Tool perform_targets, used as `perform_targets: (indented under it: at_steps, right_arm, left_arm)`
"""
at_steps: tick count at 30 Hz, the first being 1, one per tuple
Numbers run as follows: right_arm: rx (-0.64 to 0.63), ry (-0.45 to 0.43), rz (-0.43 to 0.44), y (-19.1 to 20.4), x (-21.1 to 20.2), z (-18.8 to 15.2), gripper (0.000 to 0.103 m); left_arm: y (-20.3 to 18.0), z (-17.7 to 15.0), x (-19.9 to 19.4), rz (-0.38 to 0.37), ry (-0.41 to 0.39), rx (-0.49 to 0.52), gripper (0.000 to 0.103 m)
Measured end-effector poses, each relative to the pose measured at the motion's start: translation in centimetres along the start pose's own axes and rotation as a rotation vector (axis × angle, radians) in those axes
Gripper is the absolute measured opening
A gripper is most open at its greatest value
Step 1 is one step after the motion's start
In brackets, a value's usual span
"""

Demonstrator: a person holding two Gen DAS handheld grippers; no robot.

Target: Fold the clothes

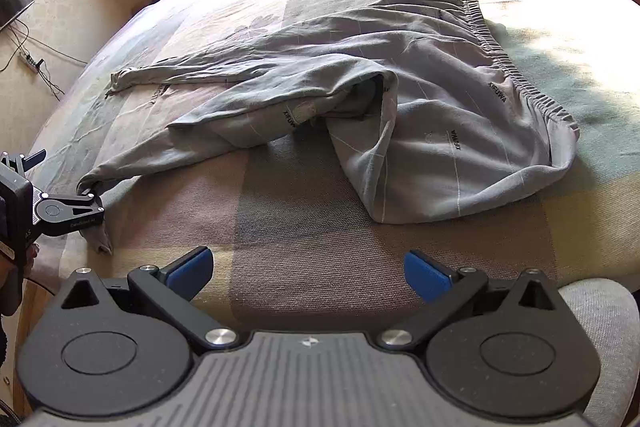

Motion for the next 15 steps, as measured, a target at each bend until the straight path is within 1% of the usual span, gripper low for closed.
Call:
perform_targets:
  at_steps: [5, 9, 12, 15]
  right_arm:
    - [-0.020, 0.008, -0.012, 1.1, 0.1, 0.0, 0.103]
    - [-0.034, 0.011, -0.022, 1.8, 0.1, 0.1, 0.103]
    - [-0.044, 0.014, -0.031, 2.3, 0.1, 0.1, 0.103]
    - [-0.055, 0.018, -0.041, 2.7, 0.2, 0.1, 0.103]
  left_arm:
    - [4.0, -1.9, 1.5, 0.071, 0.029, -0.020, 0.103]
    - [7.1, -2.6, 2.3, 0.118, 0.037, -0.044, 0.103]
    - [9.3, -3.2, 2.4, 0.160, 0.047, -0.075, 0.103]
    - [11.3, -4.3, 2.6, 0.186, 0.057, -0.099, 0.103]
Point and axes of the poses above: each gripper's, at about its wrist camera, not at the fingertips, and x roughly the way its jaws point, y to its left, z to its top, the point moved 4 cm from there along x, roughly the way its jaws point, and after that the axes turned 4 degrees about -z, right-handed, at the moved point
